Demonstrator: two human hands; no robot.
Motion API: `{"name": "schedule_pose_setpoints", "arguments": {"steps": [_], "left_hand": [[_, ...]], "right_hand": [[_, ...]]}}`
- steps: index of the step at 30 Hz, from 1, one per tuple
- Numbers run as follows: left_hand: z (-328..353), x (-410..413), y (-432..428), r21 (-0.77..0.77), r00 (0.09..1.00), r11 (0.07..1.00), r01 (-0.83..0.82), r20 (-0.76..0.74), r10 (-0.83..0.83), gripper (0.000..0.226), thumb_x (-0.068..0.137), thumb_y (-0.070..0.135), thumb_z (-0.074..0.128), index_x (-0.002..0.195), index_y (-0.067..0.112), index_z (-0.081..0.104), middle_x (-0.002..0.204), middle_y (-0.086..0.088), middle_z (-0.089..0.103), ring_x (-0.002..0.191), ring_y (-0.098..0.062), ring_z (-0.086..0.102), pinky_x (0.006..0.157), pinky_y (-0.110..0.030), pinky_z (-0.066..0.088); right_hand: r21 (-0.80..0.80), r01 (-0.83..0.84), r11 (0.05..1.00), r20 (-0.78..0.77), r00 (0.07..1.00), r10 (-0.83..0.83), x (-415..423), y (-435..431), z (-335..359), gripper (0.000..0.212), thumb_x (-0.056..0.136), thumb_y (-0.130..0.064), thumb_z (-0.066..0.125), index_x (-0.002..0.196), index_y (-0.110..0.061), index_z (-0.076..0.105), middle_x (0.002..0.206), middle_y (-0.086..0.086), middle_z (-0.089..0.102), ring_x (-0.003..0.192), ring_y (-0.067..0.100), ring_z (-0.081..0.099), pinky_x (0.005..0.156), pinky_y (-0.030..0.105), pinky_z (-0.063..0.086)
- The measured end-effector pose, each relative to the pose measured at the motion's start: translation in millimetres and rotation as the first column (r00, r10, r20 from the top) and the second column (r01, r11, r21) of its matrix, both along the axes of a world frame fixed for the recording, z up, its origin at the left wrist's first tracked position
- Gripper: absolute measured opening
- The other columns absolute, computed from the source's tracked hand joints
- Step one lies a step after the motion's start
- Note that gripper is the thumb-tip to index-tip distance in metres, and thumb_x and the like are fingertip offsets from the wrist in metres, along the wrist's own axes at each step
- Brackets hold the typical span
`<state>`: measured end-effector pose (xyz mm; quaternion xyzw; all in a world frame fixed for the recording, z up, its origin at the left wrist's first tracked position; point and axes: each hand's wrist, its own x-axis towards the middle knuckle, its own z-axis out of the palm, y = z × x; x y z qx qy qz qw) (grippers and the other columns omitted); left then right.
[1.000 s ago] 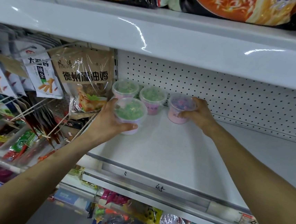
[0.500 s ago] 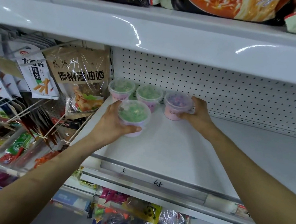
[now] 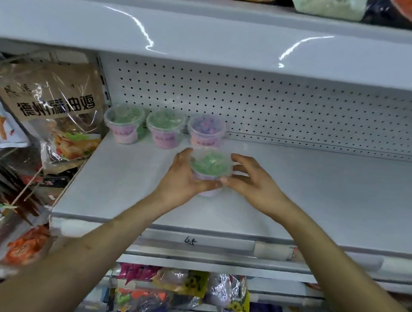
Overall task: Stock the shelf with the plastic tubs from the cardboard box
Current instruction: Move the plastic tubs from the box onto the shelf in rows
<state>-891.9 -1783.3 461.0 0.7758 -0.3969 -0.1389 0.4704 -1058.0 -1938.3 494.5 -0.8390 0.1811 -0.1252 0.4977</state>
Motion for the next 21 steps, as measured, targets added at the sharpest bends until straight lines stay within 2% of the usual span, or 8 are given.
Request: {"name": "schedule_pose_setpoints", "arguments": {"steps": [3, 5, 8, 10, 13, 15, 18, 21], "left_hand": [[-0.8, -11.5, -13.1, 0.003, 0.998, 0.998, 0.062, 0.001, -0.062, 0.088, 0.059, 0.062, 0.093, 0.131, 0.033, 0.051, 0.128, 0.007, 0.055, 0.121, -0.014, 0.057, 0.100, -0.036, 0.053], [-3.6, -14.3, -19.8, 0.000, 0.994, 0.995, 0.103, -0.021, -0.103, 0.089, 0.057, 0.064, 0.094, 0.131, 0.037, 0.052, 0.130, 0.005, 0.057, 0.120, -0.014, 0.060, 0.098, -0.039, 0.057], [-7.3, -15.9, -24.4, 0.004, 0.990, 0.991, 0.135, -0.046, -0.135, 0.083, 0.064, 0.053, 0.095, 0.132, 0.038, 0.051, 0.135, 0.002, 0.055, 0.121, -0.014, 0.062, 0.099, -0.040, 0.058], [-8.5, -18.0, -24.3, -0.009, 0.988, 0.990, 0.143, -0.058, -0.144, 0.080, 0.070, 0.038, 0.094, 0.136, 0.033, 0.049, 0.136, 0.000, 0.051, 0.120, -0.016, 0.063, 0.099, -0.039, 0.058], [-7.5, -20.4, -21.4, 0.000, 0.988, 0.990, 0.139, -0.063, -0.139, 0.084, 0.078, 0.022, 0.090, 0.147, 0.024, 0.043, 0.139, -0.001, 0.046, 0.119, -0.015, 0.063, 0.102, -0.038, 0.057], [-5.6, -19.0, -19.5, 0.024, 0.988, 0.990, 0.142, -0.063, -0.140, 0.084, 0.080, 0.020, 0.088, 0.150, 0.021, 0.041, 0.141, -0.002, 0.045, 0.120, -0.015, 0.062, 0.102, -0.037, 0.057], [1.6, -13.1, -14.2, 0.063, 0.992, 0.990, 0.123, -0.003, -0.123, 0.080, 0.084, 0.017, 0.084, 0.151, 0.020, 0.040, 0.140, -0.001, 0.044, 0.120, -0.018, 0.058, 0.103, -0.039, 0.055], [11.4, -2.6, -8.5, 0.084, 0.990, 0.994, 0.068, 0.116, -0.078, 0.074, 0.089, 0.020, 0.079, 0.152, 0.020, 0.039, 0.142, -0.001, 0.044, 0.124, -0.018, 0.053, 0.104, -0.038, 0.052]], "right_hand": [[-0.006, 0.042, 0.999, -0.023, 0.999, -0.042, -14.4, -12.4, -0.4, 0.077, 0.090, -0.030, 0.082, 0.155, -0.014, 0.045, 0.151, 0.000, 0.045, 0.133, 0.013, 0.057, 0.109, 0.025, 0.050], [-0.021, 0.051, 0.998, -0.038, 0.998, -0.052, -21.5, -21.8, 0.8, 0.083, 0.084, -0.030, 0.088, 0.155, -0.015, 0.046, 0.150, 0.000, 0.048, 0.132, 0.013, 0.058, 0.113, 0.032, 0.049], [-0.041, 0.066, 0.997, -0.044, 0.997, -0.067, -27.5, -30.9, 2.3, 0.091, 0.077, -0.032, 0.094, 0.154, -0.018, 0.047, 0.149, -0.001, 0.050, 0.132, 0.013, 0.058, 0.114, 0.035, 0.049], [-0.066, 0.077, 0.995, -0.039, 0.996, -0.080, -26.9, -33.4, 0.0, 0.098, 0.071, -0.042, 0.094, 0.154, -0.020, 0.047, 0.149, -0.003, 0.049, 0.133, 0.012, 0.056, 0.115, 0.036, 0.048], [-0.109, 0.090, 0.990, -0.052, 0.994, -0.096, -21.0, -31.8, -4.3, 0.101, 0.073, -0.041, 0.095, 0.156, -0.022, 0.042, 0.146, -0.006, 0.047, 0.131, 0.013, 0.055, 0.114, 0.034, 0.047], [-0.126, 0.098, 0.987, -0.071, 0.992, -0.108, -15.8, -31.4, -7.0, 0.107, 0.067, -0.054, 0.095, 0.155, -0.024, 0.042, 0.146, -0.007, 0.048, 0.129, 0.013, 0.056, 0.113, 0.036, 0.048], [-0.140, 0.109, 0.984, -0.091, 0.988, -0.122, -8.8, -38.5, -10.4, 0.133, 0.047, -0.083, 0.087, 0.157, -0.026, 0.040, 0.150, -0.006, 0.050, 0.128, 0.014, 0.058, 0.111, 0.043, 0.051], [-0.125, 0.128, 0.984, -0.097, 0.985, -0.141, -5.7, -50.4, -8.7, 0.134, 0.044, -0.083, 0.087, 0.156, -0.026, 0.041, 0.149, -0.006, 0.053, 0.126, 0.015, 0.060, 0.110, 0.044, 0.052]]}}
